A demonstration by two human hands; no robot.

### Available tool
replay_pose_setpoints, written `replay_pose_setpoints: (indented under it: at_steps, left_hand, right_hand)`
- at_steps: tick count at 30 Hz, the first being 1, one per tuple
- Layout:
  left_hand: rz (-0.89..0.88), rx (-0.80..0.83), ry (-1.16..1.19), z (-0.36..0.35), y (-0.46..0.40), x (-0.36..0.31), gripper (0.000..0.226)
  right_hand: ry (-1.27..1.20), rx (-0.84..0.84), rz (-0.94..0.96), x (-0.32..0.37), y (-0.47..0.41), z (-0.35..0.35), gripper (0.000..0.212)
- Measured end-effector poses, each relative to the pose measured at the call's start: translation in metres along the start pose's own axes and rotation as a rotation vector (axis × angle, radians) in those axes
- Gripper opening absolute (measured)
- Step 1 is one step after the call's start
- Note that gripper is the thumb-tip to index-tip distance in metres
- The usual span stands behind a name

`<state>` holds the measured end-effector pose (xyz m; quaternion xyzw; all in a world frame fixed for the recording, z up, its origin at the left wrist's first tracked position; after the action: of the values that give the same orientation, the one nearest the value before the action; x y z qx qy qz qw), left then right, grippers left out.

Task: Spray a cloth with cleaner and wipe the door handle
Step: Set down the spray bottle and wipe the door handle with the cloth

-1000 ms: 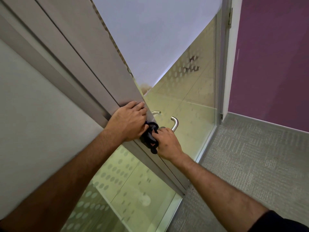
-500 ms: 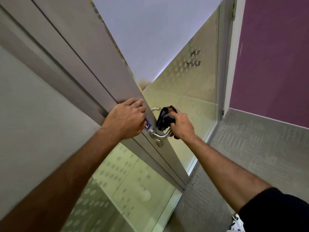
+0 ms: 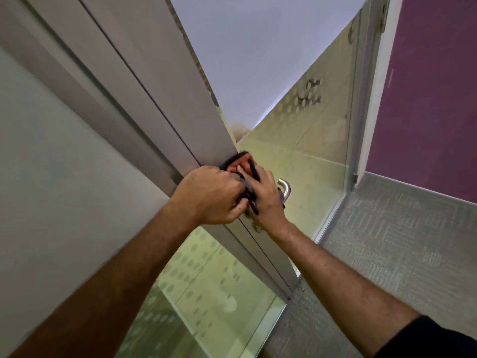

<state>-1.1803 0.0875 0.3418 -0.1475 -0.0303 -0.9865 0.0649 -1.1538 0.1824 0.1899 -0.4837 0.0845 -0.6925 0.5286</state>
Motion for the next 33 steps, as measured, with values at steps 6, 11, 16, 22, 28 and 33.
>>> replay_pose_setpoints:
  at_steps: [6,11,16,22,28,33]
  left_hand:
    - [0.053,0.059,-0.013,-0.003,-0.003,0.003,0.039]
    - [0.016,0.136,-0.057,-0.010,-0.003,0.004,0.055]
    - [0.003,0.207,-0.250,-0.017,-0.002,0.007,0.064]
    - [0.055,0.244,-0.416,-0.022,0.000,0.008,0.076]
    - [0.092,0.293,-0.537,-0.034,-0.001,0.010,0.078]
    - [0.109,0.302,-0.524,-0.038,-0.002,0.011,0.081]
  right_hand:
    - [-0.021,0.323,0.060,-0.021,0.008,0.019,0.047]
    - [-0.353,0.033,-0.192,-0.040,-0.020,0.069,0.016]
    - [0.127,0.363,-0.171,-0.068,-0.015,0.053,0.042]
    - [0.234,0.611,-0.236,-0.094,0.010,0.031,0.077]
    - [-0.206,0.493,-0.567,-0.124,-0.011,0.013,0.037]
    - [-0.767,0.382,-1.215,-0.119,0.021,0.004,0.036]
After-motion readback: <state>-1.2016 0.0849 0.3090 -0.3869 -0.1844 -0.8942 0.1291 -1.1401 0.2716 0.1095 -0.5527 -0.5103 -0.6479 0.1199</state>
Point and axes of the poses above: each hand's wrist, its own y-axis away from the middle knuckle, its own z-axis out of the back of the hand, x = y × z, the point moved 3 cm from there along -y, towards the middle knuckle, and after that the axes turned 10 degrees about y, right-handed, at the moved point
